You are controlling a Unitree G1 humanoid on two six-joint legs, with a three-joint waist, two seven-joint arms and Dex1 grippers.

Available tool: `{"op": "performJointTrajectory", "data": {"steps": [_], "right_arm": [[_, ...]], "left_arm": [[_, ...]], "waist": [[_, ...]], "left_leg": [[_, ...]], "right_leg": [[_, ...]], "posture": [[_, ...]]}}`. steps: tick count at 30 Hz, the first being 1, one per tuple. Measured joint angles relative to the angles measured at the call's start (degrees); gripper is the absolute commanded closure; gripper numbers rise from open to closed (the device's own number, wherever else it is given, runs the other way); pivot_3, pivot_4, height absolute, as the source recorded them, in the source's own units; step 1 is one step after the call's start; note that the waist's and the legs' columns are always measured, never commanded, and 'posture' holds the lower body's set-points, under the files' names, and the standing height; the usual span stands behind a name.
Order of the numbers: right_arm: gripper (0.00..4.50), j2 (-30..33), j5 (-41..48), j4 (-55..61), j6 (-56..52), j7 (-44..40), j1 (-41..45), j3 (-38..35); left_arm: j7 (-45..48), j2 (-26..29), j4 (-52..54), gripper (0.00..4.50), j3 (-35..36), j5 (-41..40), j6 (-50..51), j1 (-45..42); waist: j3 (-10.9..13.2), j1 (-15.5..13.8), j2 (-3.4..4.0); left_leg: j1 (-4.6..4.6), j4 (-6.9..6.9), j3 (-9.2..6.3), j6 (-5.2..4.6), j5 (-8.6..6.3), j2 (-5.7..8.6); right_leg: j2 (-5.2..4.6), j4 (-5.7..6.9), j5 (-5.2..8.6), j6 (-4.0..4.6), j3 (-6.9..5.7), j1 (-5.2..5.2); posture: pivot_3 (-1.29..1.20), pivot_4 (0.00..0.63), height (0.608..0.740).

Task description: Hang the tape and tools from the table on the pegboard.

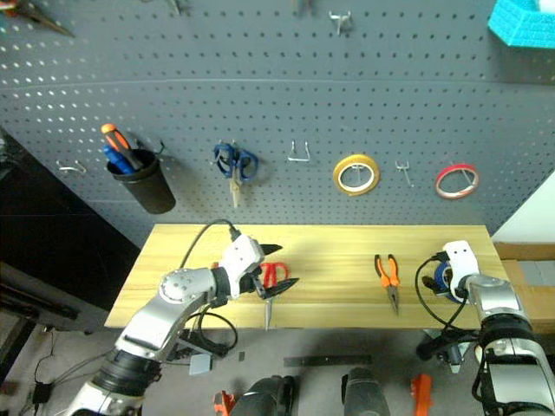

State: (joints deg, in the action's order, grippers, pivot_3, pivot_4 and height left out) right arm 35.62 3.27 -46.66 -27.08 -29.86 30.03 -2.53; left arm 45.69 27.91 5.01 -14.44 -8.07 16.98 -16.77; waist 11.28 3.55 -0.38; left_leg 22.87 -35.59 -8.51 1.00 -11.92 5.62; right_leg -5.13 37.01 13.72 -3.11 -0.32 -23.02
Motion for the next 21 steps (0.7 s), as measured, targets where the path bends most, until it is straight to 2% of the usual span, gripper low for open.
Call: {"op": "performJointTrajectory", "data": {"steps": [1,8,9,12,19,21], "right_arm": [[0.0,0.0,-0.42,-2.55,0.11,0.07,1.63,0.21],[0.0,-0.08,-2.18,-16.17,0.45,-1.2,9.33,0.94],[0.19,-0.05,-2.75,-17.47,0.98,-1.95,10.32,1.7],[0.89,-0.02,-4.93,-20.16,2.63,-3.5,12.15,3.78],[3.3,0.11,-9.74,-23.18,6.15,-4.23,13.5,7.53],[4.0,0.32,-12.89,-23.48,8.77,-3.19,13.28,10.57]], "left_arm": [[1.2,-0.3,-0.65,0.01,-0.66,-0.03,0.0,-1.09],[4.37,-3.76,-7.16,0.01,-2.15,0.33,-1.2,-8.31],[4.99,-4.15,-7.96,0.0,-2.16,0.32,-1.21,-9.08],[6.75,-4.74,-8.45,0.0,-2.34,-0.03,-0.8,-9.87],[10.14,-5.02,-8.39,0.0,-3.26,-0.91,1.38,-10.49],[10.13,-5.59,-8.43,0.0,-3.28,-0.89,1.53,-11.47]], "waist": [[0.41,0.0,-0.06],[2.13,-0.11,-0.45],[2.28,0.02,-0.55],[2.43,0.22,-0.75],[2.48,0.03,-0.86],[2.47,-0.19,-0.89]], "left_leg": [[0.1,-0.01,0.13,0.0,0.0,-0.01],[0.11,-0.09,0.64,-0.11,-0.07,-0.01],[0.1,-0.1,0.71,-0.14,-0.08,-0.02],[0.07,-0.12,0.76,-0.19,-0.12,-0.02],[0.06,-0.36,0.75,-0.23,-0.14,0.0],[0.06,-0.43,0.77,-0.23,-0.14,0.01]], "right_leg": [[0.07,0.02,-0.13,0.19,0.04,-0.14],[0.07,-0.02,-0.18,0.1,0.31,-0.17],[0.08,-0.02,-0.2,0.06,0.4,-0.19],[0.11,-0.04,-0.22,0.01,0.62,-0.22],[0.16,-0.06,-0.3,-0.42,0.87,-0.19],[0.17,-0.06,-0.3,-0.6,0.94,-0.18]], "posture": [[-0.11,0.257,0.74],[-0.1,0.264,0.74],[-0.1,0.263,0.74],[-0.09,0.259,0.74],[-0.09,0.245,0.74],[-0.1,0.24,0.74]]}}
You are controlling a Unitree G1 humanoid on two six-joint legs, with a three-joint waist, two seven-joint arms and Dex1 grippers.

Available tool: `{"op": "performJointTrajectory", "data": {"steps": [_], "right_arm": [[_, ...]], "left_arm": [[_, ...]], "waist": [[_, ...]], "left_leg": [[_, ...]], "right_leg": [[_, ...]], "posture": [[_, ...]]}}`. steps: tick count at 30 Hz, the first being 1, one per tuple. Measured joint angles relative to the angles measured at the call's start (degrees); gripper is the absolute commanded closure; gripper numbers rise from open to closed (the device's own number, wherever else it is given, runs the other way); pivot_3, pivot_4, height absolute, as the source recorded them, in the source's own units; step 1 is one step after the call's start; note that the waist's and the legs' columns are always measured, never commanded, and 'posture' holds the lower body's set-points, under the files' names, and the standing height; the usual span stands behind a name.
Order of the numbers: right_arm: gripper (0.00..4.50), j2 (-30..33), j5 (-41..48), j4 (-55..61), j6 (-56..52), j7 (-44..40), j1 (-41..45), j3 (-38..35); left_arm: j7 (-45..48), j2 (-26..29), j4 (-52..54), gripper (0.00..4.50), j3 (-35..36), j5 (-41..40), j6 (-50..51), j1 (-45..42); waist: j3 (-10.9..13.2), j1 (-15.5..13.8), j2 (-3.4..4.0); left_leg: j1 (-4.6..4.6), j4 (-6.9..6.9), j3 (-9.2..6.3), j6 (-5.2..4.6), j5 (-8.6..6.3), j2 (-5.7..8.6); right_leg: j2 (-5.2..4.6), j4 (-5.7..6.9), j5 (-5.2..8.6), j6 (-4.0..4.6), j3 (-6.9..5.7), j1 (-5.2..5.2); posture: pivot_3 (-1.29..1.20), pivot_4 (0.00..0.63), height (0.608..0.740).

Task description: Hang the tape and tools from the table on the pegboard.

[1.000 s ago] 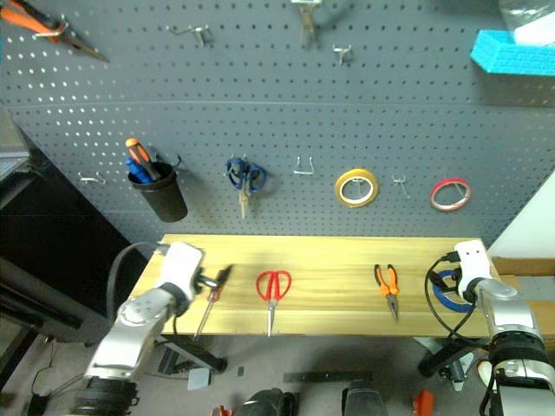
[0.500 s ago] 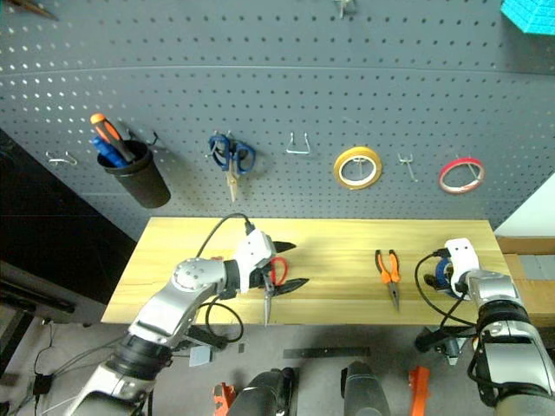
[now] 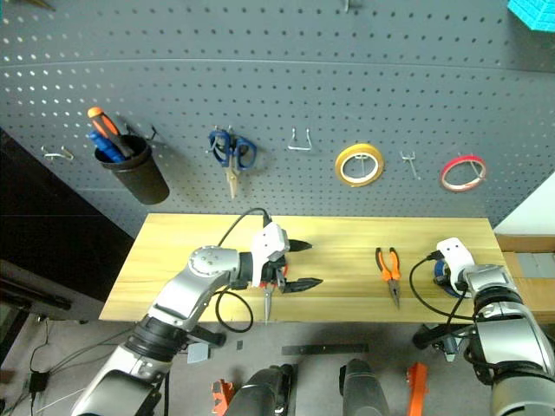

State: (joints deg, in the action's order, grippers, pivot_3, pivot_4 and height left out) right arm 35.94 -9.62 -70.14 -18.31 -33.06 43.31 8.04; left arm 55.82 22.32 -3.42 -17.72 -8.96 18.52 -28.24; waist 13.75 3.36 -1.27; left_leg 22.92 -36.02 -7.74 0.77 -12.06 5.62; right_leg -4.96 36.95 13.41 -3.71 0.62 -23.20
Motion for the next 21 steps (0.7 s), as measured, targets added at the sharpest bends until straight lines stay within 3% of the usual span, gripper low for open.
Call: {"op": "performJointTrajectory", "data": {"steps": [8,13,16,21], "right_arm": [[4.1,0.11,-1.41,1.21,3.22,0.89,-1.7,0.47],[4.11,1.58,0.01,8.97,2.78,-1.0,-6.33,-0.97],[4.11,3.41,1.79,24.67,-0.48,-2.02,-14.64,-3.07],[4.11,3.3,3.62,71.12,-13.25,1.38,-32.53,-11.52]], "left_arm": [[-1.44,-3.21,-0.33,0.0,0.04,-0.02,0.42,-1.81],[-1.39,-4.61,-0.47,0.0,0.48,-1.37,1.79,-2.66],[-1.44,-5.04,-0.46,0.0,1.7,-2.73,2.78,-3.91],[-1.41,-4.99,0.38,0.0,3.29,-4.33,3.59,-4.74]], "waist": [[-0.08,0.02,-0.13],[-0.06,0.07,-0.09],[0.0,0.25,0.08],[0.07,1.33,0.26]], "left_leg": [[-0.04,-0.03,0.08,-0.01,0.01,-0.03],[0.0,-0.01,0.11,-0.01,0.01,-0.01],[0.07,0.02,0.15,0.0,0.0,-0.01],[0.2,0.02,0.22,0.05,-0.1,-0.18]], "right_leg": [[0.04,-0.01,-0.08,-0.06,0.13,0.02],[0.04,-0.01,-0.07,-0.07,0.17,-0.03],[0.03,0.0,-0.06,-0.08,0.21,-0.14],[-0.01,0.01,-0.03,-0.13,0.27,-0.35]], "posture": [[-0.13,0.227,0.74],[-0.15,0.227,0.74],[-0.16,0.231,0.74],[-0.19,0.241,0.74]]}}
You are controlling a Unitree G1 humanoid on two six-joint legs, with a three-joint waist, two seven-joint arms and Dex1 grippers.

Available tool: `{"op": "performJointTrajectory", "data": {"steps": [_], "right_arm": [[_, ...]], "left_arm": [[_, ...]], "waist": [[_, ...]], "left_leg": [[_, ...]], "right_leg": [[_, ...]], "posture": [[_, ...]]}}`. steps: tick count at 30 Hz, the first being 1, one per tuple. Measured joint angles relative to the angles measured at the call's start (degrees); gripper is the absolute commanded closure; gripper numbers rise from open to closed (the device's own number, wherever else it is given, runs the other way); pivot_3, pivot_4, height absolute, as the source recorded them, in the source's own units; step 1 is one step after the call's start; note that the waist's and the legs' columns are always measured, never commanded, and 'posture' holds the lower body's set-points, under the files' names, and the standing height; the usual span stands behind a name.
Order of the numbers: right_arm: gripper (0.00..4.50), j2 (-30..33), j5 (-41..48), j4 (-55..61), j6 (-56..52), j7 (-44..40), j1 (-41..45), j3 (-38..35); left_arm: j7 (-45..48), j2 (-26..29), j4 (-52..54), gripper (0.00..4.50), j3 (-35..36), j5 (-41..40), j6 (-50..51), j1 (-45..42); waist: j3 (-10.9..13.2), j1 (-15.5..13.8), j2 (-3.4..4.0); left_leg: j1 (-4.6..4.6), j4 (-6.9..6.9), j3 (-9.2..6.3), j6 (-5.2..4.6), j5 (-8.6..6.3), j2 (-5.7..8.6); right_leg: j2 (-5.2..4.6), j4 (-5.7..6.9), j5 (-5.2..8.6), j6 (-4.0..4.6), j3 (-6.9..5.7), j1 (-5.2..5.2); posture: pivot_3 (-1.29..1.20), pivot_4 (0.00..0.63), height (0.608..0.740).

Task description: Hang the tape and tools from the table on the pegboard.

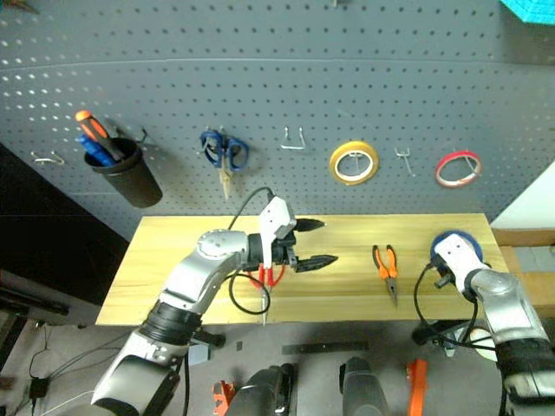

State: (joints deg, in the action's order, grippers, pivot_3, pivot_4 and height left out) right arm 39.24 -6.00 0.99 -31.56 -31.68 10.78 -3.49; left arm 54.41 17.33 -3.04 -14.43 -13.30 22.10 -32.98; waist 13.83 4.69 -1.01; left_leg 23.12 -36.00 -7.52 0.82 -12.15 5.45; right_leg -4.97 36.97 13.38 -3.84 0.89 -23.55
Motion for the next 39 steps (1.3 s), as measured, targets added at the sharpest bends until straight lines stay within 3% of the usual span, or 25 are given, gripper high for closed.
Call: {"op": "performJointTrajectory", "data": {"steps": [4,9,14,21,26,31,35,38,39], "right_arm": [[4.11,-6.77,-0.48,23.35,-8.88,5.4,-4.86,-0.34],[4.11,-11.83,-5.22,34.79,-10.24,11.58,-2.94,7.34],[4.11,-12.4,-6.85,28.28,-6.69,13.69,9.02,8.39],[4.11,-11.69,-6.68,8.48,0.82,14.75,15.4,7.44],[4.11,-12.04,-6.71,3.64,4.32,15.65,17.51,7.06],[2.47,-15.71,-5.48,5.08,5.06,15.5,15.95,7.09],[1.12,-17.14,-4.63,11.93,3.61,14.68,8.36,7.88],[0.04,-19.4,-3.58,17.51,-1.09,13.7,2.14,9.67],[0.02,-20.74,-2.91,19.01,-3.93,13.51,0.49,9.96]], "left_arm": [[0.06,-0.05,0.44,0.0,-0.02,-0.25,0.05,0.0],[-0.03,0.08,0.43,0.0,0.41,-1.02,0.37,-0.13],[-1.34,-1.04,-0.18,0.0,1.44,-1.81,0.51,-2.64],[-1.85,-1.13,-1.47,0.0,1.42,-1.79,0.21,-2.77],[-2.73,-1.45,-1.52,0.0,1.48,-2.01,0.22,-2.96],[-3.84,-2.4,-1.52,0.0,2.89,-2.7,0.42,-3.14],[-4.07,-2.0,-1.58,0.0,3.62,-2.59,0.1,-3.12],[-3.45,1.01,-2.12,0.0,3.12,-0.29,-2.88,-2.44],[-3.02,2.92,-2.91,0.0,2.47,1.33,-4.84,-2.11]], "waist": [[0.04,0.38,-0.06],[0.08,0.41,-0.1],[0.15,0.28,-0.2],[0.15,0.14,-0.2],[0.15,0.2,-0.2],[0.15,0.2,-0.2],[0.14,0.07,-0.2],[0.13,0.18,-0.18],[0.11,0.36,-0.13]], "left_leg": [[-0.08,0.0,-0.02,0.02,0.0,-0.11],[-0.09,-0.04,0.07,0.01,0.0,-0.07],[-0.09,0.02,0.03,0.0,0.01,-0.05],[-0.02,0.08,0.09,-0.06,-0.05,0.03],[-0.01,0.08,0.12,-0.06,-0.07,0.01],[-0.02,0.05,0.1,-0.06,-0.07,-0.02],[0.0,0.05,0.1,-0.06,-0.07,0.0],[-0.03,0.07,0.11,-0.05,-0.07,-0.03],[-0.05,0.08,0.14,-0.04,-0.08,-0.07]], "right_leg": [[0.03,0.06,0.0,0.0,-0.03,0.01],[0.01,0.04,-0.03,-0.02,0.03,0.01],[0.06,-0.02,-0.04,0.0,-0.06,0.01],[0.1,-0.02,-0.22,0.3,0.01,-0.12],[0.11,-0.01,-0.21,0.3,0.03,-0.15],[0.14,0.02,-0.21,0.29,0.02,-0.15],[0.13,0.01,-0.2,0.28,0.04,-0.15],[0.14,0.03,-0.2,0.27,0.07,-0.17],[0.14,0.05,-0.2,0.28,0.11,-0.21]], "posture": [[-0.2,0.248,0.74],[-0.21,0.249,0.74],[-0.2,0.242,0.74],[-0.16,0.229,0.74],[-0.16,0.228,0.74],[-0.16,0.228,0.74],[-0.16,0.228,0.74],[-0.16,0.228,0.74],[-0.16,0.227,0.74]]}}
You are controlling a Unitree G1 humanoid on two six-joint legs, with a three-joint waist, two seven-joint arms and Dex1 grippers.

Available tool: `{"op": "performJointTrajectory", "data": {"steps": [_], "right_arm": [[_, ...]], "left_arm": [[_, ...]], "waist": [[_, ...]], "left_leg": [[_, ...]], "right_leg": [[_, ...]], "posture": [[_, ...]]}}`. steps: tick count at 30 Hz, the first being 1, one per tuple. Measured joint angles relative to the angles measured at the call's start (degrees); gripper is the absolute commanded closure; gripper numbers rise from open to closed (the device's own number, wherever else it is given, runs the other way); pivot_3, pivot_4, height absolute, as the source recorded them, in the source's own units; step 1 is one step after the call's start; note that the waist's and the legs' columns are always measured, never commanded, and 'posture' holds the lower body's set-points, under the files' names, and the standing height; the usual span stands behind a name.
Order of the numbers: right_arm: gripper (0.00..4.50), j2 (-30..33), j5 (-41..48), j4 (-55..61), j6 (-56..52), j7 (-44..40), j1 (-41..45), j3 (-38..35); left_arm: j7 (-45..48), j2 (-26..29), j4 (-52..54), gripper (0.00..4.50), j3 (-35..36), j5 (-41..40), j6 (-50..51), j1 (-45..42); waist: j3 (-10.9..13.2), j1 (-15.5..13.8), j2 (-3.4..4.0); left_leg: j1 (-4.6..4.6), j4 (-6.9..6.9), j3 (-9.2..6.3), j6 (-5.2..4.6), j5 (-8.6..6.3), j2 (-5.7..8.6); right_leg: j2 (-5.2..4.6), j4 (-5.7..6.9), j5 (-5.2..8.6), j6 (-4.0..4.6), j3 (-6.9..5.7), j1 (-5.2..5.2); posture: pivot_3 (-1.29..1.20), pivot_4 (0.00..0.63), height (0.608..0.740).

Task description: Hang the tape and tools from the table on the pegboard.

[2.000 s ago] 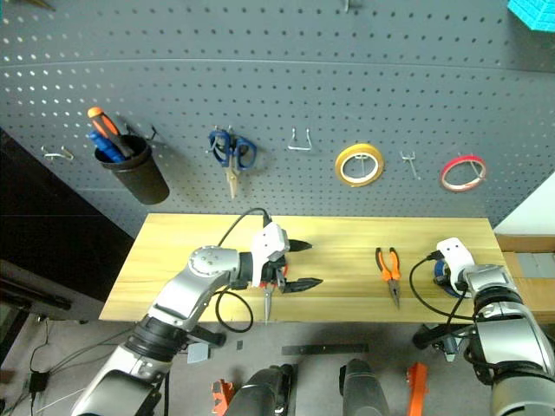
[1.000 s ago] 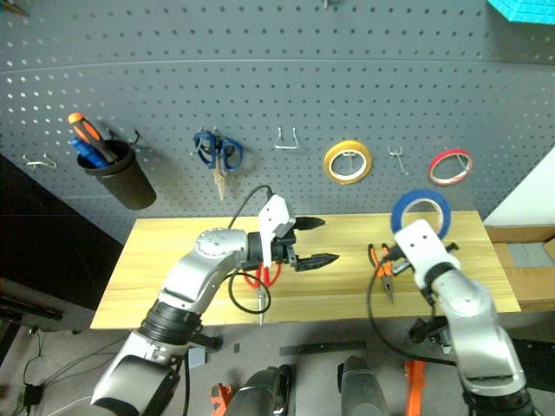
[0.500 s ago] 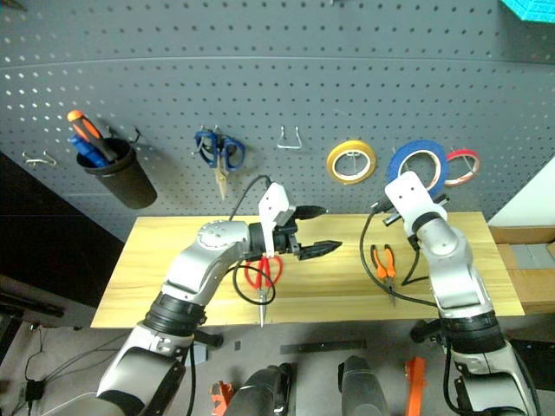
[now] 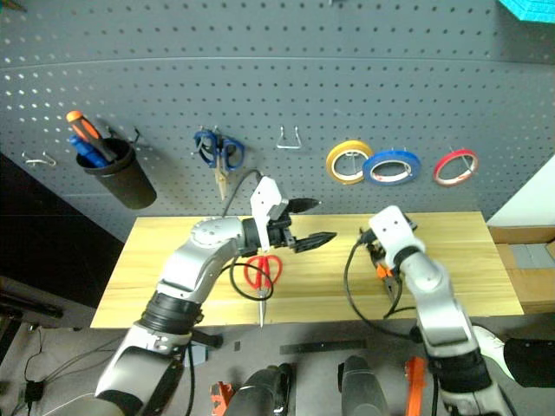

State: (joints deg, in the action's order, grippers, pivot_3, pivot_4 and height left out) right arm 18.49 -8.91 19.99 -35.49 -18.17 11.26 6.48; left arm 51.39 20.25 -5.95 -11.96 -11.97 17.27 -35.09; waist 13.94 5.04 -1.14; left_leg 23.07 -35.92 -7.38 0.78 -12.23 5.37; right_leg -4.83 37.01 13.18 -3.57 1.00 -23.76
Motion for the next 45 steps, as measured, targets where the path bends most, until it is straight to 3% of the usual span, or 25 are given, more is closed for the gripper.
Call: {"op": "performJointTrajectory", "data": {"steps": [5,8,19,32,35,39,45], "right_arm": [[0.02,-10.51,3.53,-0.76,-18.06,3.47,1.22,-2.64],[0.02,-12.28,4.41,-6.45,-23.3,5.53,6.58,-4.75],[0.02,-9.12,5.63,-35.94,-17.51,9.96,16.6,-9.86],[0.02,-7.24,9.13,-56.67,-12.76,8.73,27.51,-12.04],[0.57,-6.42,9.09,-60.24,-11.25,8.19,29.02,-11.67],[1.91,-6.03,9.09,-62.42,-9.94,7.84,29.82,-11.05],[2.04,-8.65,9.7,-58.08,-9.44,9.79,27.5,-11.03]], "left_arm": [[1.93,5.88,-5.0,0.0,-1.22,5.28,-6.43,2.13],[2.62,7.52,-6.16,0.0,-1.16,6.04,-7.98,2.35],[2.6,8.0,-5.02,0.0,-0.57,5.96,-7.47,4.38],[1.65,7.97,-4.71,0.0,0.93,5.7,-6.48,4.74],[1.56,7.96,-4.71,0.0,1.07,5.68,-6.47,4.75],[1.44,7.49,-4.17,0.0,2.13,4.47,-5.25,5.23],[1.29,7.2,0.79,0.0,7.44,-1.97,-0.88,8.65]], "waist": [[0.0,0.07,0.01],[-0.01,-0.16,0.01],[-0.03,-0.08,0.01],[-0.18,-0.14,-0.09],[-0.25,-0.17,-0.15],[-0.26,-0.1,-0.16],[-0.27,0.03,-0.15]], "left_leg": [[-0.03,-0.05,-0.05,0.09,0.08,-0.13],[-0.03,-0.07,-0.08,0.07,0.19,-0.09],[0.2,0.11,0.05,0.07,0.18,-0.05],[0.16,-0.11,0.03,0.06,0.2,-0.1],[0.08,-0.12,0.02,0.07,0.2,-0.1],[-0.13,-0.1,0.02,0.07,0.2,-0.12],[-0.13,-0.09,-0.01,0.08,0.2,-0.25]], "right_leg": [[-0.01,0.04,-0.03,0.03,0.01,-0.04],[0.01,0.04,-0.15,0.03,-0.05,-0.02],[0.1,0.12,-0.35,0.33,0.0,-0.38],[0.22,0.13,-0.37,0.31,-0.02,-0.24],[0.23,0.13,-0.38,0.31,-0.02,-0.14],[0.24,0.08,-0.38,0.3,-0.02,0.11],[0.35,0.11,-0.38,0.32,-0.01,0.07]], "posture": [[-0.16,0.224,0.74],[-0.15,0.219,0.74],[-0.11,0.201,0.74],[-0.09,0.197,0.74],[-0.09,0.195,0.74],[-0.09,0.193,0.74],[-0.1,0.192,0.74]]}}
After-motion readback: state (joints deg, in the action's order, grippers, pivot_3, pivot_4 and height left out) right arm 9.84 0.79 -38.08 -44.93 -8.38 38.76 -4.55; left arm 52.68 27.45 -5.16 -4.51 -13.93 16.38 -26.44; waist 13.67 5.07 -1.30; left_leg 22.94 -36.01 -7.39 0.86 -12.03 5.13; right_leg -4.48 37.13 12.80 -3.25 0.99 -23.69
